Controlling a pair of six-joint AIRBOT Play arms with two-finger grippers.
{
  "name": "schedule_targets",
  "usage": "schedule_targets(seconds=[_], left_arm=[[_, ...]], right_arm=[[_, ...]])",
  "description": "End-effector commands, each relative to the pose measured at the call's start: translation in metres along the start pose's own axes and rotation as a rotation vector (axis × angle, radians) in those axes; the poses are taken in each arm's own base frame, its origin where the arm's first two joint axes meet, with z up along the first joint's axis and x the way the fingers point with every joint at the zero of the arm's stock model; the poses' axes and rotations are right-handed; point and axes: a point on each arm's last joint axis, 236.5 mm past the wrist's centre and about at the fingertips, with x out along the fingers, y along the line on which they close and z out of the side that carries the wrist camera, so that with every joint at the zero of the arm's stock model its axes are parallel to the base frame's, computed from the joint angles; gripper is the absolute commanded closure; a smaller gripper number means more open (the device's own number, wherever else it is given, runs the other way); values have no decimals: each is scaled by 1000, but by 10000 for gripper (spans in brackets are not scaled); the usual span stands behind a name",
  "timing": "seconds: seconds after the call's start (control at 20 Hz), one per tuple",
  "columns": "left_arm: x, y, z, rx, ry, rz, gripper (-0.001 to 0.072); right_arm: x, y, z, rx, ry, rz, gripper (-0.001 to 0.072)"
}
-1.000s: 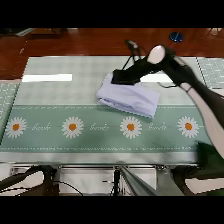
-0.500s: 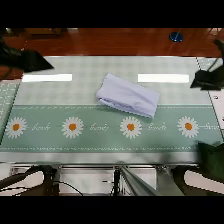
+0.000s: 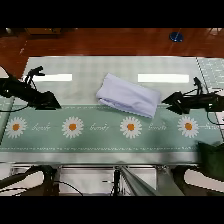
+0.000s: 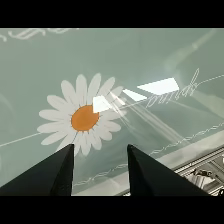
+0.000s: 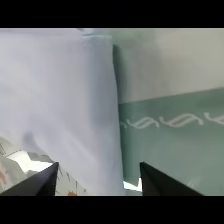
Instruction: Fold the shirts.
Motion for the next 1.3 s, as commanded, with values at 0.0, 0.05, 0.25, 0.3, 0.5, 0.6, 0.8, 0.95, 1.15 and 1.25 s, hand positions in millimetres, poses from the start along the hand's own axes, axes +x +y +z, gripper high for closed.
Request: schedule_targets(seconds=[0.0, 0.05, 0.25, 0.3, 0.5, 0.6, 0.8, 0.95, 1.15, 1.25], left_arm=[[5, -1, -8, -29, 19, -10, 307], [3, -7, -6, -28, 5, -30, 307], [-5, -22, -3, -17, -34, -70, 307], [-7, -23, -3, -13, -40, -69, 307], [-14, -27, -5, 1, -57, -65, 307], [-15, -28, -5, 3, -62, -64, 308], [-15, -26, 4, 15, -100, -54, 308], [-16, -28, 12, 53, -135, -63, 308], [-19, -44, 20, 87, -174, -127, 307], [-21, -52, 23, 111, -189, -158, 308]], right_arm=[[45, 10, 1, 55, -50, 64, 127], [59, 10, -6, 49, -25, 50, 127], [94, 22, -16, 72, -6, 59, 625], [89, 33, -10, 68, -20, 93, 690], [1, 101, 23, -100, -85, 283, 690], [-78, 136, 42, -150, -210, 349, 690], [-232, 175, 36, -198, -501, 306, 690], [-294, 154, 7, -138, -618, 107, 690], [-325, 38, -38, 92, -544, -316, 690], [-341, -16, -64, 243, -501, -504, 690]])
